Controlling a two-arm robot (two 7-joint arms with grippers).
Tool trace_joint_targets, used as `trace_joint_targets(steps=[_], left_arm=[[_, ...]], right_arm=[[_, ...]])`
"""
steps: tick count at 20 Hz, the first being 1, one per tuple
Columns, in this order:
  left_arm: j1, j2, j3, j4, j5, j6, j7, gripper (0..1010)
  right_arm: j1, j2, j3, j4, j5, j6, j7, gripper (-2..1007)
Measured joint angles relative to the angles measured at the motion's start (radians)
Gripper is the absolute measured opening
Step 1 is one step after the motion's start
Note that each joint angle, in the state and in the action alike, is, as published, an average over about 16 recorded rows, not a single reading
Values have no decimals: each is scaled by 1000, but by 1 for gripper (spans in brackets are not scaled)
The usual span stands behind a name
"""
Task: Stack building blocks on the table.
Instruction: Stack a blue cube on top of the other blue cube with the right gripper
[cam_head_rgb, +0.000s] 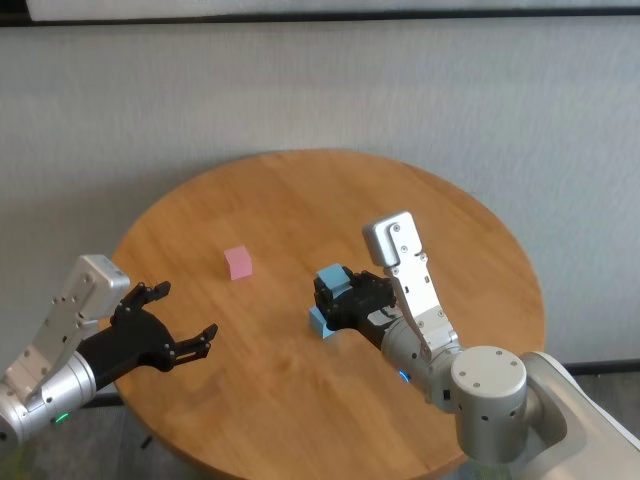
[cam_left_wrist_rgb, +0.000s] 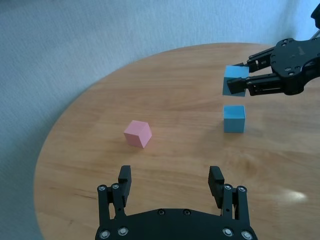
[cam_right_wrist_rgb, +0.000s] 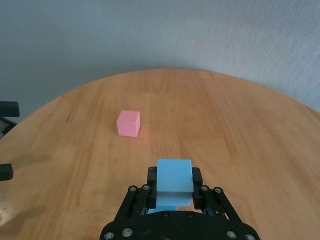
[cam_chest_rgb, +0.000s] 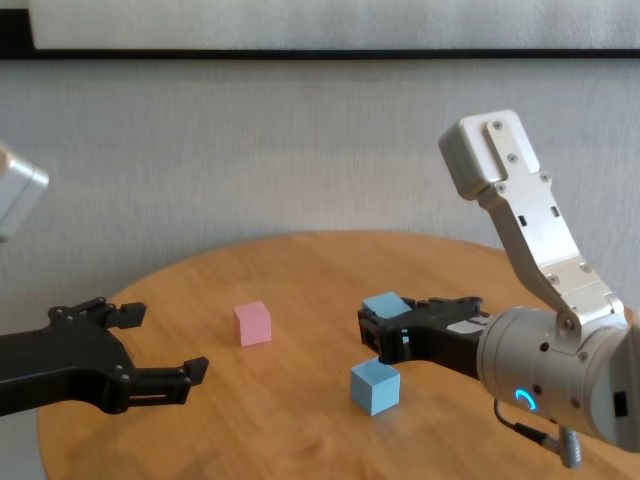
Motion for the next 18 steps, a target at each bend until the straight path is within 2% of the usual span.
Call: trace_joint_targets(steps=[9, 18], left_arm=[[0, 0, 0, 0, 0, 0, 0, 1002], [0, 0, 0, 0, 0, 0, 0, 1001]], right_arm=[[-9, -8, -13, 9, -40, 4, 17, 359], [-11, -14, -17, 26, -79, -3, 28, 359]])
